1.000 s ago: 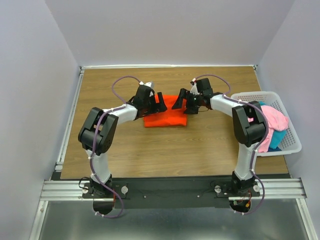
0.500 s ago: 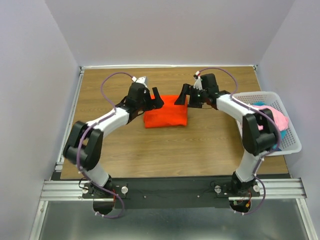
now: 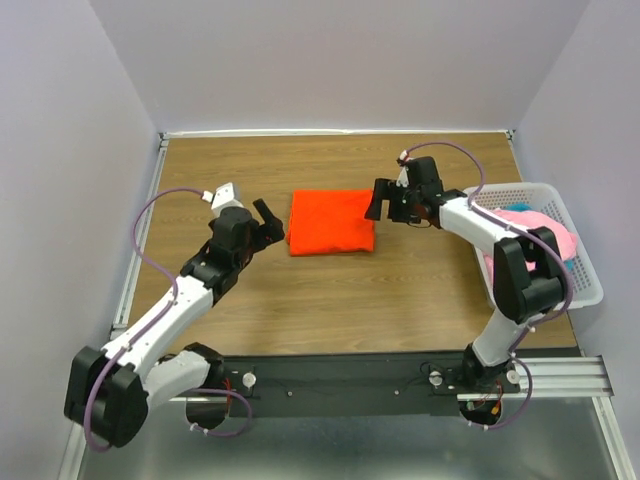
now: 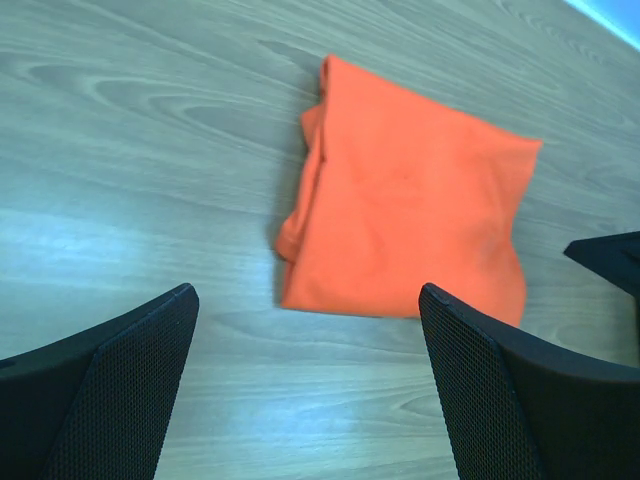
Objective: Fold and stack the t-shirts
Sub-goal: Neatly place the folded tshirt to the corner
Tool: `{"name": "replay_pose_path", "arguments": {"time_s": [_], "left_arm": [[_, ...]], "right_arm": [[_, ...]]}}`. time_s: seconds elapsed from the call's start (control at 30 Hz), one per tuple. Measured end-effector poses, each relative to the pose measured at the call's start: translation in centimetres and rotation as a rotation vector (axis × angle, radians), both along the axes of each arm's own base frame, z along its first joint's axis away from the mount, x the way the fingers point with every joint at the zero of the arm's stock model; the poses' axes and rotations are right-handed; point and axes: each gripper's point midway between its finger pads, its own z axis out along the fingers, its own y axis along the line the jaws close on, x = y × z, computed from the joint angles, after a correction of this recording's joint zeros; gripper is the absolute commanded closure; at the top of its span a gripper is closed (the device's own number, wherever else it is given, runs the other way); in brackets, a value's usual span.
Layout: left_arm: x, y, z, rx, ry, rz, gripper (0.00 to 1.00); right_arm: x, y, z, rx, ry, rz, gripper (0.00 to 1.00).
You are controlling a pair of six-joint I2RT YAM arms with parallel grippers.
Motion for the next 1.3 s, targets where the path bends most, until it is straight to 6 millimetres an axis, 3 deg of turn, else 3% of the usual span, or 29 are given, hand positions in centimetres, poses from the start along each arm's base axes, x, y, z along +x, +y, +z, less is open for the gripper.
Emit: {"name": "replay_pose_path", "arguments": {"time_s": [0.13, 0.27, 0.4, 0.47, 0.5, 0.6, 0.7, 0.8, 1.0, 1.17, 1.3], "left_arm": [[-1.5, 1.6, -0.1, -0.014, -0.016, 0.059, 0.02], [-2.2, 2.3, -0.9, -0.014, -0.006, 0.089, 0.02], [-2.5, 2.5, -1.8, -0.003, 0.016, 0.093, 0.02], [-2.4, 2.5, -2.1, 0.002, 0.025, 0.093, 0.02], [-2.4, 2.5, -2.3, 0.005, 0.030, 0.093, 0.02], [-2.4, 2.5, -2.8, 0.013, 0.045, 0.093, 0.02], [-2.4, 2.5, -3.2, 0.019, 0.056, 0.092, 0.02], [-2.4, 2.5, -3.5, 0.023, 0.061, 0.092, 0.02], [-2.4, 2.5, -4.0, 0.030, 0.073, 0.092, 0.02], [-2.4, 2.5, -4.0, 0.036, 0.073, 0.089, 0.02], [-2.3, 2.5, -3.9, 0.038, 0.067, 0.085, 0.02]], "right_arm": [[0.3, -0.4, -2.9, -0.049, 0.060, -0.021, 0.07], [1.2, 0.3, -5.0, -0.081, 0.094, -0.019, 0.09], [1.4, 1.4, -6.5, -0.099, 0.117, 0.000, 0.18], [1.6, 1.9, -6.5, -0.101, 0.112, 0.010, 0.22], [1.8, 2.1, -6.6, -0.101, 0.112, 0.014, 0.30], [2.2, 2.8, -6.9, -0.102, 0.108, 0.023, 0.41], [2.8, 3.4, -7.1, -0.101, 0.100, 0.033, 0.65], [3.1, 3.6, -7.5, -0.102, 0.101, 0.041, 0.81], [3.9, 3.9, -7.5, -0.105, 0.087, 0.046, 0.99], [6.6, 2.7, -7.0, -0.225, -0.002, 0.016, 0.99], [9.1, 0.2, -5.9, -0.335, -0.074, -0.034, 0.99]]}}
